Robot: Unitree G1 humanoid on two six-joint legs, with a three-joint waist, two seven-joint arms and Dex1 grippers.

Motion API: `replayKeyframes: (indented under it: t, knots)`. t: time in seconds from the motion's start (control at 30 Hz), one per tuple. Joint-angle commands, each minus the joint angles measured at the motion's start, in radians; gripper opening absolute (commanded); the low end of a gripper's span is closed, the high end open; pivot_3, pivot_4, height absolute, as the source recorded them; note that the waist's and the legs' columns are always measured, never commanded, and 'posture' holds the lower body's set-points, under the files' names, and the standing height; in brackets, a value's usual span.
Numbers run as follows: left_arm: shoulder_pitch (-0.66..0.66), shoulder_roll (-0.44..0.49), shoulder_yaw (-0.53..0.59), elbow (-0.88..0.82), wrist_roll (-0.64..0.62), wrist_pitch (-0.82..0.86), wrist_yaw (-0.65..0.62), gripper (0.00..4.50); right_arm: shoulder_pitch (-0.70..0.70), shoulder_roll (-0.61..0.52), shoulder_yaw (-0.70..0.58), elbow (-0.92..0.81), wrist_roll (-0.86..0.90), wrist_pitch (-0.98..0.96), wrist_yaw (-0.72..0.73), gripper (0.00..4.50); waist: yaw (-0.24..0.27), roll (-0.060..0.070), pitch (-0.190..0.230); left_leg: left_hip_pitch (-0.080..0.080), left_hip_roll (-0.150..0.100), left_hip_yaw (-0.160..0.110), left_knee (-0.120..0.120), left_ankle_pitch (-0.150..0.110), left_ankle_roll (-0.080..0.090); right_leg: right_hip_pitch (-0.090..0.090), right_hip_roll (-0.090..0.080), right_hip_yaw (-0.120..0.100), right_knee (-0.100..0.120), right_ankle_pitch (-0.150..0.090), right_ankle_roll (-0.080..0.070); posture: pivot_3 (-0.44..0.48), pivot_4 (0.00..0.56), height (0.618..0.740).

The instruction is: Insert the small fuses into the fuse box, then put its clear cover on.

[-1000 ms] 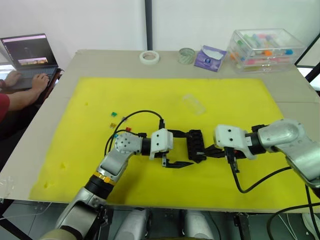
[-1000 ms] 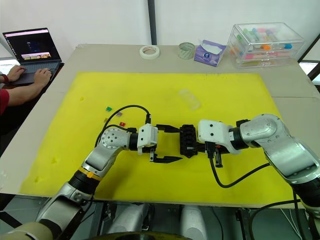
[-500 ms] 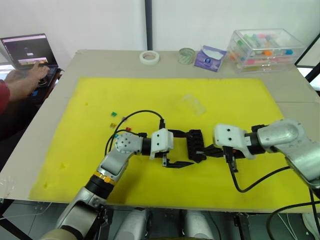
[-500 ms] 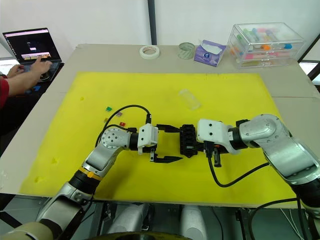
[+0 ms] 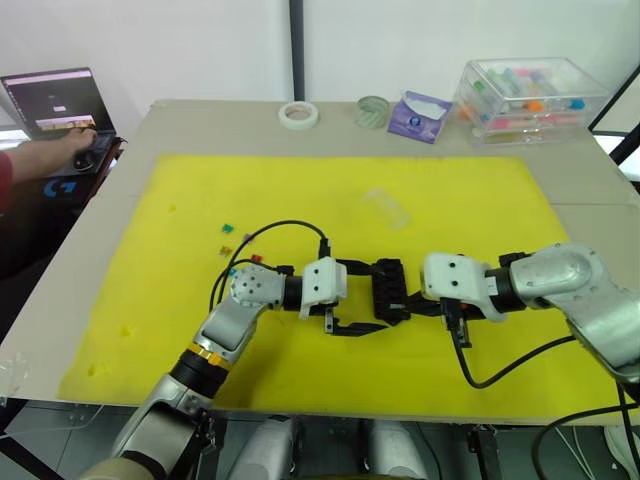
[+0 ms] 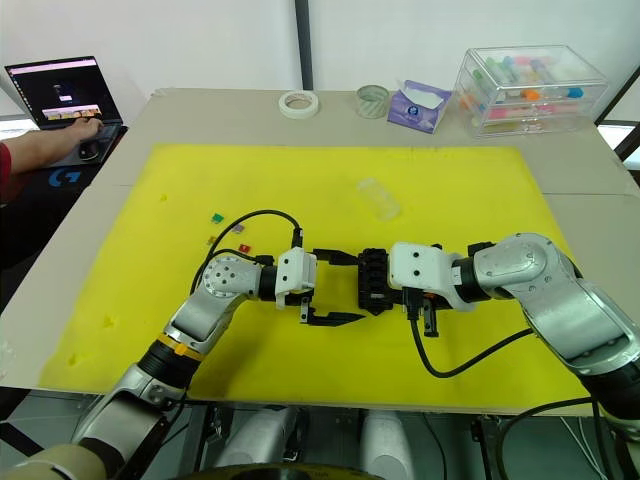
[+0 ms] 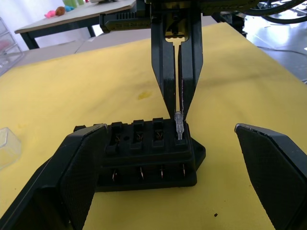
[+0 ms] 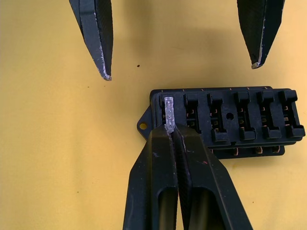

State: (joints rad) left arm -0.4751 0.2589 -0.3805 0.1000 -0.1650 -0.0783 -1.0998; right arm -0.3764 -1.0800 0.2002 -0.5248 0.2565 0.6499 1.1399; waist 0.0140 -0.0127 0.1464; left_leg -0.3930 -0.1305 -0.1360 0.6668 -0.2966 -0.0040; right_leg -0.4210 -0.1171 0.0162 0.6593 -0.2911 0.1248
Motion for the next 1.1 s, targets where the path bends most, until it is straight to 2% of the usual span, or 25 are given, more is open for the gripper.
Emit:
replayKeyframes:
  t: [0.03, 0.13, 0.33, 0.87, 0.97, 1.1]
  knots:
    - [-0.013, -0.007, 0.001, -0.011, -0.003, -0.021, 0.001, 4.48, 0.002, 0.001, 0.003, -0.023, -0.005, 0.001, 0.001, 0.0, 0.0, 0.0, 0.0, 0.0, 0.0, 0.0, 0.0, 0.0, 0.0, 0.0, 0.0, 0.0, 0.0, 0.0, 0.0, 0.0, 0.15, 0.74]
    - [-0.014, -0.008, 0.0, -0.009, 0.0, -0.022, 0.001, 4.5, -0.005, 0.002, -0.006, -0.017, 0.003, -0.004, 0.006, 0.64, 0.001, 0.0, 0.0, 0.0, 0.0, 0.0, 0.0, 0.0, 0.0, 0.0, 0.0, 0.0, 0.0, 0.0, 0.0, 0.0, 0.15, 0.74]
    - [-0.015, -0.01, 0.0, -0.005, 0.0, -0.023, 0.002, 4.5, -0.013, 0.004, -0.016, -0.009, 0.01, -0.012, 0.014, 2.69, 0.0, 0.0, 0.0, 0.0, 0.0, 0.0, 0.0, 0.0, 0.0, 0.0, 0.0, 0.0, 0.0, 0.0, 0.0, 0.0, 0.15, 0.74]
    - [-0.019, -0.013, 0.001, 0.008, 0.001, -0.037, 0.002, 4.5, -0.093, 0.018, -0.091, 0.025, 0.1, -0.003, 0.043, 2.69, 0.0, 0.0, 0.0, 0.0, 0.0, 0.0, 0.0, 0.0, 0.0, 0.0, 0.0, 0.0, 0.0, 0.0, 0.0, 0.0, 0.15, 0.74]
    - [-0.019, -0.014, 0.001, 0.008, 0.002, -0.037, 0.003, 4.5, -0.097, 0.024, -0.074, 0.04, 0.092, -0.002, 0.037, 2.11, 0.001, 0.0, 0.0, 0.0, 0.0, 0.0, 0.0, 0.0, 0.0, 0.0, 0.0, 0.0, 0.0, 0.0, 0.0, 0.0, 0.15, 0.74]
    - [-0.017, -0.014, -0.001, 0.003, 0.002, -0.036, 0.004, 4.5, -0.081, 0.027, -0.058, 0.048, 0.078, -0.017, 0.036, 0.67, 0.001, 0.0, 0.0, 0.0, 0.0, 0.0, 0.0, 0.0, 0.0, 0.0, 0.0, 0.0, 0.0, 0.0, 0.0, 0.0, 0.15, 0.74]
